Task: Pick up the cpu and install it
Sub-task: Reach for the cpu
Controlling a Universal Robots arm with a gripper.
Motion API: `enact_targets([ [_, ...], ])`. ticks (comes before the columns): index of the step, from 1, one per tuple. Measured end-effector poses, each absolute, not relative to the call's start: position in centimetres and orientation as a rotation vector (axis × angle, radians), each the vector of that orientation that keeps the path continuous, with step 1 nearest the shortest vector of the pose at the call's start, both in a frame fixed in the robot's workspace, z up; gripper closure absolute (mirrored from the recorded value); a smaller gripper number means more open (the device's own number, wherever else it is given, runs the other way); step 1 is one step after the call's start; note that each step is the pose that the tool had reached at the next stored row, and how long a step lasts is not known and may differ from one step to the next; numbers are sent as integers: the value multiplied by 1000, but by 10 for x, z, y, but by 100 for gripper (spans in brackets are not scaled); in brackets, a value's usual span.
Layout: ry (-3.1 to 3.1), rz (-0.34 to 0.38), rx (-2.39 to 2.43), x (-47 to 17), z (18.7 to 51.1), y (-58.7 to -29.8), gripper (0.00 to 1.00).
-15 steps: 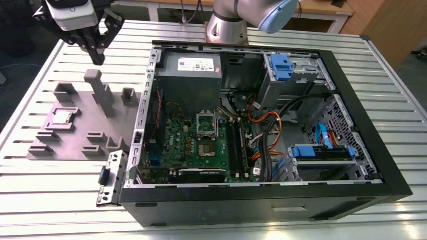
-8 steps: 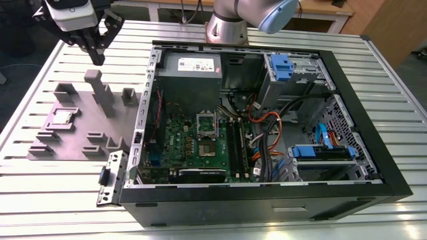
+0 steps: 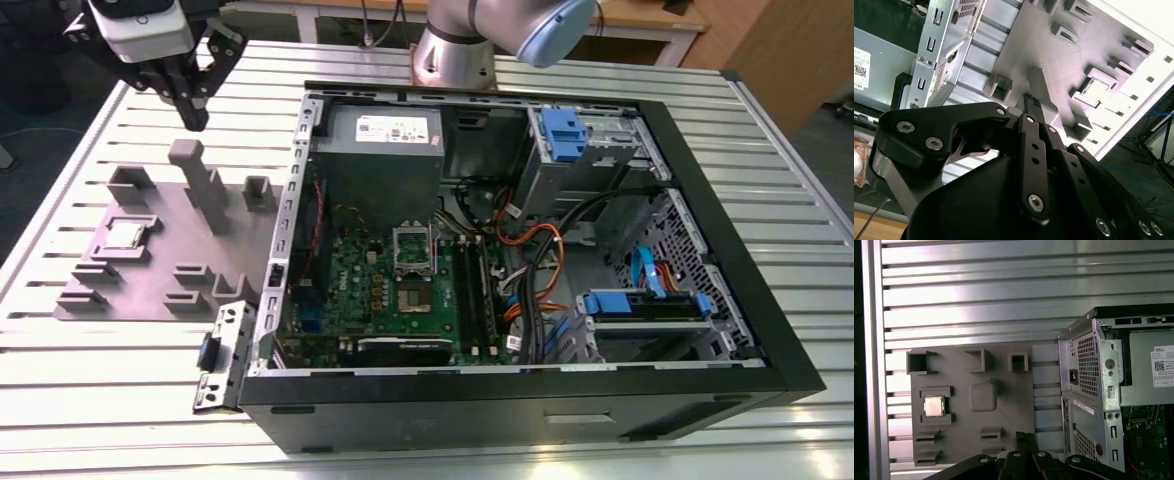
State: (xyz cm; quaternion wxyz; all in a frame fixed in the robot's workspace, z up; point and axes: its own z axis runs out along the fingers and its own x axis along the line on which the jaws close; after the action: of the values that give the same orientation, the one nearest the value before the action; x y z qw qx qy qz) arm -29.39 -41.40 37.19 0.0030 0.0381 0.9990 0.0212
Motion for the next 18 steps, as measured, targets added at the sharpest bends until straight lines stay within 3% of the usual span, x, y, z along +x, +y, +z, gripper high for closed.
enact_targets([
  [18, 3133, 67, 117, -314, 371, -414, 89],
])
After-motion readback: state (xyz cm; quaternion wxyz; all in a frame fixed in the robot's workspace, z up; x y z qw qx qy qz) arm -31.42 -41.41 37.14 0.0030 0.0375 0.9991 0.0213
